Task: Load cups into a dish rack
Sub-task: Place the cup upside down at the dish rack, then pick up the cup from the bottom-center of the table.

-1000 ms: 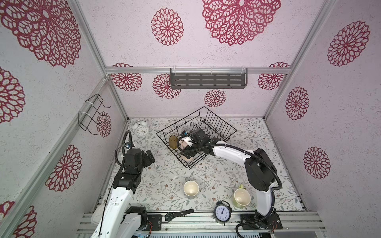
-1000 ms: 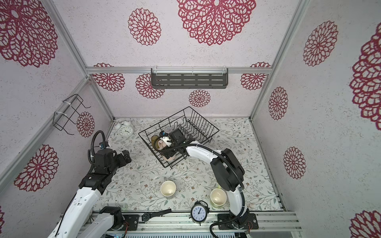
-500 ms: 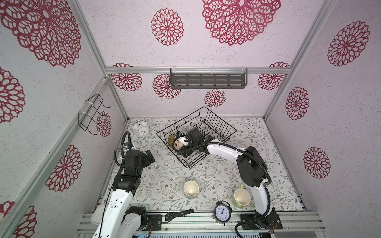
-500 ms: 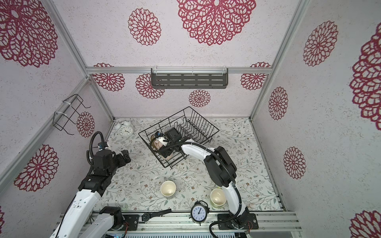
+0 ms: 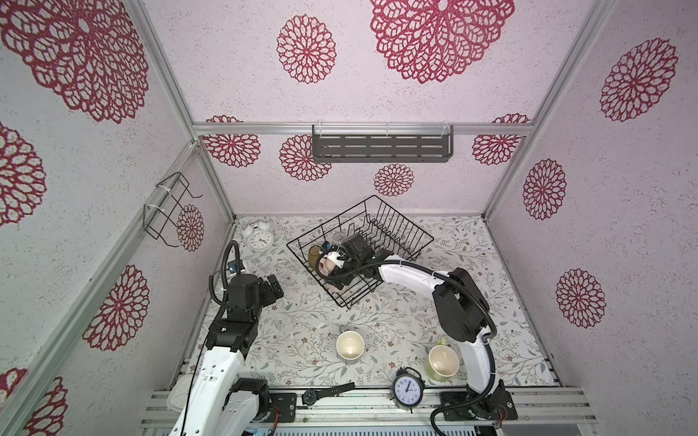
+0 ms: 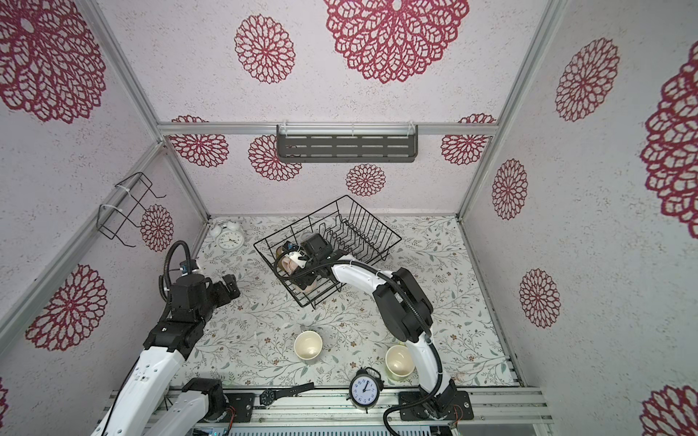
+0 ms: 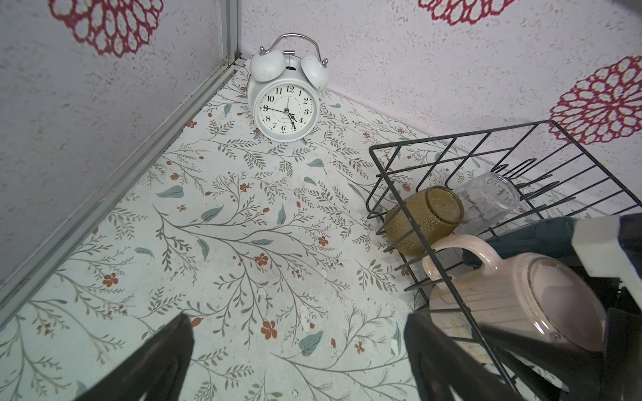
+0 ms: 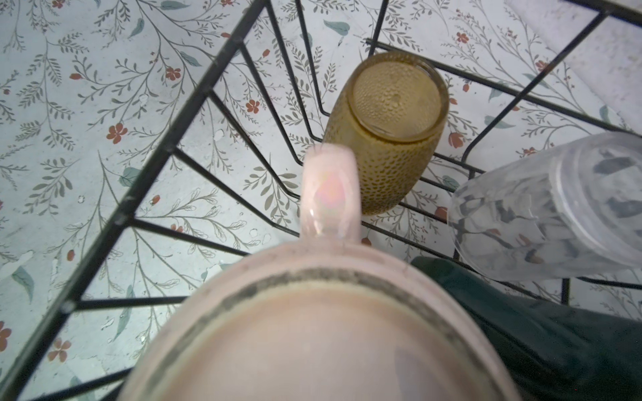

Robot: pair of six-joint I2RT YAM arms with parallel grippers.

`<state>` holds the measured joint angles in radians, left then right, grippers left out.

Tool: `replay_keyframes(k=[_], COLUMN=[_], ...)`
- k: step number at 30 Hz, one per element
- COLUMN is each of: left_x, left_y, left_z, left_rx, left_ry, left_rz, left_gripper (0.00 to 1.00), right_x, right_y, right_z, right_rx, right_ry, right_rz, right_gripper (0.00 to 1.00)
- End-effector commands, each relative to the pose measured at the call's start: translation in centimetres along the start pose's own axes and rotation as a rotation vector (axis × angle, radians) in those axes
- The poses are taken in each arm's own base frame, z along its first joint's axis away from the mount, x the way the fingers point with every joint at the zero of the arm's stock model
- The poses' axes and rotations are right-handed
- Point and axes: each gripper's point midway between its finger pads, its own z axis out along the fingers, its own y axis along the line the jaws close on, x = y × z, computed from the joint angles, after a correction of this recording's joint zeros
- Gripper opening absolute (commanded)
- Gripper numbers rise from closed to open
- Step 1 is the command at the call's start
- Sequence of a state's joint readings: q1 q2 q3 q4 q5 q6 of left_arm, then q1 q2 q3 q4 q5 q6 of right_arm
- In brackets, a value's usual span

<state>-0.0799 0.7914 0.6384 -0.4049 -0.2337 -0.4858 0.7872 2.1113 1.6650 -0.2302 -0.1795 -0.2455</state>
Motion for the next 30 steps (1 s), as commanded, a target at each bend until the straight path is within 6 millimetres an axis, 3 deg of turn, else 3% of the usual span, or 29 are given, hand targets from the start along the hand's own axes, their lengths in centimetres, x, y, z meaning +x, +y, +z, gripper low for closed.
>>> replay_keyframes(k=[1, 14, 21, 27, 30], left_x=[-0.3, -0.8, -2.0, -1.5, 0.2], left_y=[-0.4, -1.2, -4.0, -7.5, -9.7], left_z=[-0.1, -1.2, -2.6, -4.0, -5.3], left_rx=[0.029, 0.079, 0.247, 0.417, 0.504], left_ry=[-0.019, -0.018, -0.059, -0.016, 0.055], left_rz=[-0.015, -0.027, -0.024, 0.02, 0.054], left_gripper=[1.0, 0.98, 0.97, 0.97, 0.97], right_x=[-5.8, -7.3, -9.4, -7.9, -5.9], right_y=[-0.4, -0.6, -0.9, -2.8, -3.7], right_z=[-3.7, -6.2, -12.1, -17.7, -20.4], right_rx=[0.033, 0.057, 0.116, 0.314, 0.415], right_ry=[-0.17, -0.2, -0.313, -0.406, -0.443], right_rz=[-0.062, -0.035, 0.026, 0.085, 0.135], right_gripper=[0.95, 0.99, 0.99, 0.99, 0.99])
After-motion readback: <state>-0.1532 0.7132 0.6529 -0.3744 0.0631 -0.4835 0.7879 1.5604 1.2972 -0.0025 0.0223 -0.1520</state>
